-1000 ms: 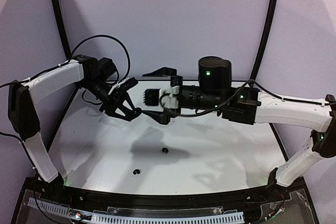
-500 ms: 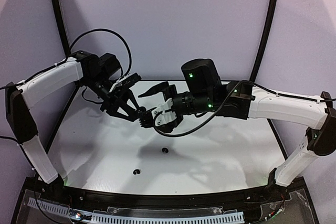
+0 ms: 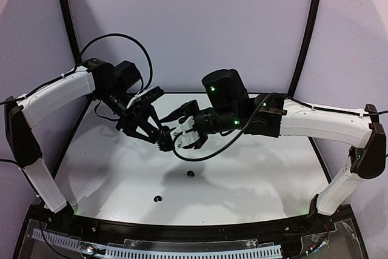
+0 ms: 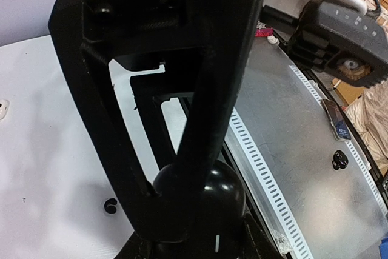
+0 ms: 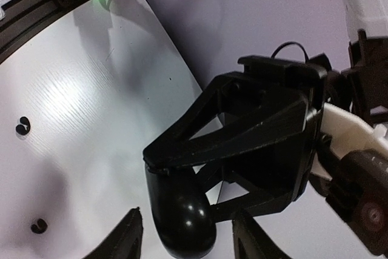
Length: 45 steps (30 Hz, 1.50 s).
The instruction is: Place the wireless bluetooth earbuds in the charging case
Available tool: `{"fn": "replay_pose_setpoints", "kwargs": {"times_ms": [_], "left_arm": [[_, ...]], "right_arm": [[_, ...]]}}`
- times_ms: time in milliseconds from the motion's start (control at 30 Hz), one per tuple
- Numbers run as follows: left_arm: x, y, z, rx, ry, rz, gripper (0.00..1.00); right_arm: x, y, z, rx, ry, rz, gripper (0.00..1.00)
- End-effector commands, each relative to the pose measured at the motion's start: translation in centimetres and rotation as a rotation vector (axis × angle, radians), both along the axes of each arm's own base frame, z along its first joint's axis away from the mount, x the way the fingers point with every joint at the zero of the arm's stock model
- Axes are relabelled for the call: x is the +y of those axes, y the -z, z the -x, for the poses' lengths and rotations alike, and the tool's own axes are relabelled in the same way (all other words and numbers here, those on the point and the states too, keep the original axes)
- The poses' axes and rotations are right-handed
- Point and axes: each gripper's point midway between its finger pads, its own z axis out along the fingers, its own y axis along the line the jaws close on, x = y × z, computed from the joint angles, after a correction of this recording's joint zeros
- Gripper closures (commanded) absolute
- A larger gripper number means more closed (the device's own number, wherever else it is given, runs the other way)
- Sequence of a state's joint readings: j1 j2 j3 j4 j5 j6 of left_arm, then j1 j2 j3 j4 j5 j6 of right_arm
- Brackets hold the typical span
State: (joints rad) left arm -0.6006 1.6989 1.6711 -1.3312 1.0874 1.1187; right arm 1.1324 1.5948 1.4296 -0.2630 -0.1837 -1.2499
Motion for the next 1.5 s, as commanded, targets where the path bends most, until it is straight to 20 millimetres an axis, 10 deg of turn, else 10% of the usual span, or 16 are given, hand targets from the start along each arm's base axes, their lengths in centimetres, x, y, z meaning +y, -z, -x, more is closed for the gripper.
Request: {"fn": "replay_pose_setpoints", "kwargs": {"times_ms": [0,367,567,700,1133,1467], "left_arm": [[0.6,-1.2,1.2,-0.014,0.013,0.008,0.99],[0.5,-1.3,1.3,-0.010,0.012,0.009,0.98],[0.8,-1.6,1.3,-0.056,0.012,0.020,0.25],[0.6,-2.0,1.1,-0.125,-0.016,0.070,0.05],[3.1,-10.7,-2.2,-0.601,-0.379,0.485,0.01],[1.5,-10.7,-1.2,-0.347,-0.419,0.595,0.18]], "right_arm": [[0.7,-0.9,0.7,0.021,-0.035,-0.017,0.59],[1.2,-0.6,0.8,0.061,-0.038,0.007,1.00],[0.8,-1.5,0.4,0.187,0.016,-0.041,1.00],[0.2,-3.1,0.3,0.286,0.027,-0.124,1.00],[-4.9,-9.8,-0.5,0.963,0.018,-0.493,1.00],[-5.9,-14.2,1.0,1.187,-0.160,-0.654,1.00]]}}
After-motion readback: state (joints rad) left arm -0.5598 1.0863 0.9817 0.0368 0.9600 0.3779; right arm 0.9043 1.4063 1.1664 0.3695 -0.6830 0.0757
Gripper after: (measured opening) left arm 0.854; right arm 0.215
